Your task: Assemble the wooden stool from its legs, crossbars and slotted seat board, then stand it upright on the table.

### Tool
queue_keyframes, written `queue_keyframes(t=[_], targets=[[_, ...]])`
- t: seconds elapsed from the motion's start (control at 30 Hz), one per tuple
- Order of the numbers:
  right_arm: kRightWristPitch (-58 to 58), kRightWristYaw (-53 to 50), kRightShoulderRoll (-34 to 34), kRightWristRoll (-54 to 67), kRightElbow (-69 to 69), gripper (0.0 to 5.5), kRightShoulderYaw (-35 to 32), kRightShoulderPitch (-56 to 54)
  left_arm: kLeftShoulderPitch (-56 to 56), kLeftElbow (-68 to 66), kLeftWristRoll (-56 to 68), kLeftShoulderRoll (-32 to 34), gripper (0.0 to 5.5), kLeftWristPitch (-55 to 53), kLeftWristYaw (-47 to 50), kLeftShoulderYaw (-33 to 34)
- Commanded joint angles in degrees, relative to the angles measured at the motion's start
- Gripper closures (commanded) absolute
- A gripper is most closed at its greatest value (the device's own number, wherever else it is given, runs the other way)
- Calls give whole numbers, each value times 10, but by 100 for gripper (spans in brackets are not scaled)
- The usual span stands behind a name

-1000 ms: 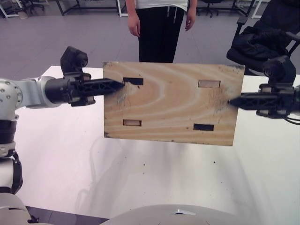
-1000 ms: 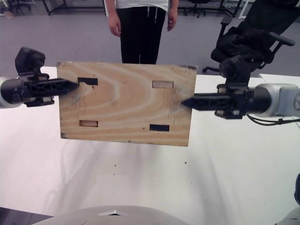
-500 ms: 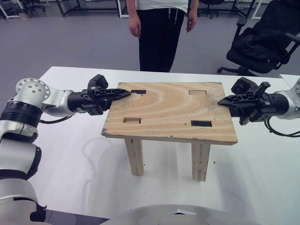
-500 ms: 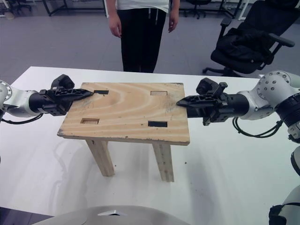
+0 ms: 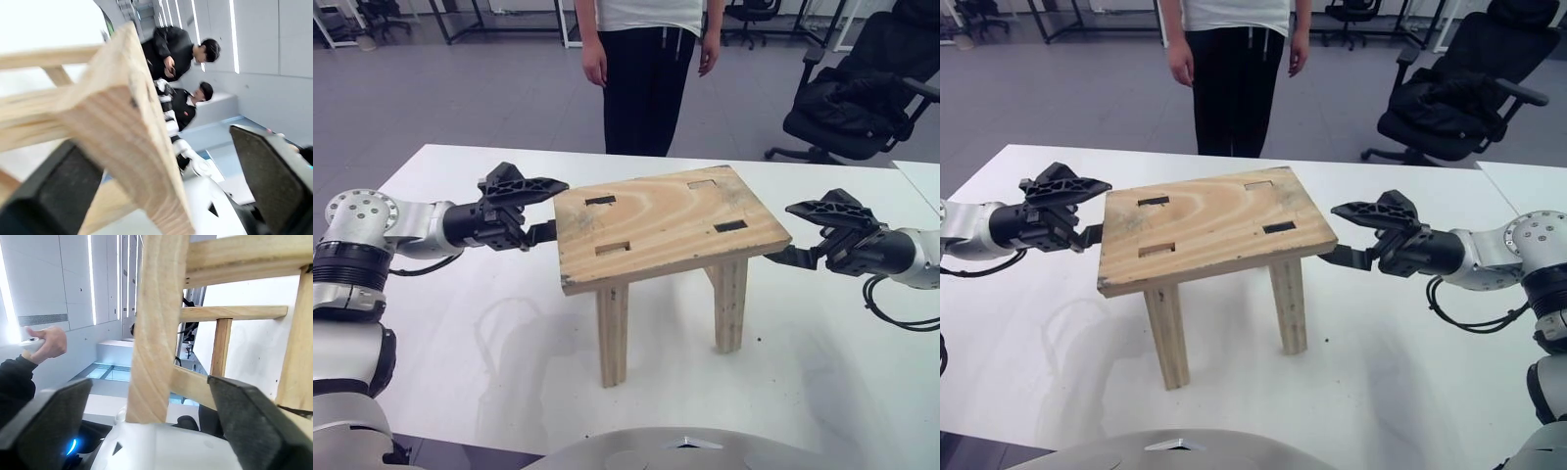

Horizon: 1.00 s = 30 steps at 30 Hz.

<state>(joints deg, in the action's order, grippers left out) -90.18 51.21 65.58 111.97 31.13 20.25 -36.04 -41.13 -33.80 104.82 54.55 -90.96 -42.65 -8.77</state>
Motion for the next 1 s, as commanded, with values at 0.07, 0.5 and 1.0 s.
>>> queue_keyframes(t=[0.07, 0.5, 1.0], targets=[[9, -44, -3, -24, 11, 23, -78, 34, 62, 7, -120, 28, 40, -4, -49, 62], [930, -297, -296, -675, 86, 10, -197, 127, 252, 34, -673, -176, 13, 879, 181, 162], [1139, -347, -419, -911, 357, 10, -261, -8, 224, -103, -835, -256, 13, 1031, 249, 200]])
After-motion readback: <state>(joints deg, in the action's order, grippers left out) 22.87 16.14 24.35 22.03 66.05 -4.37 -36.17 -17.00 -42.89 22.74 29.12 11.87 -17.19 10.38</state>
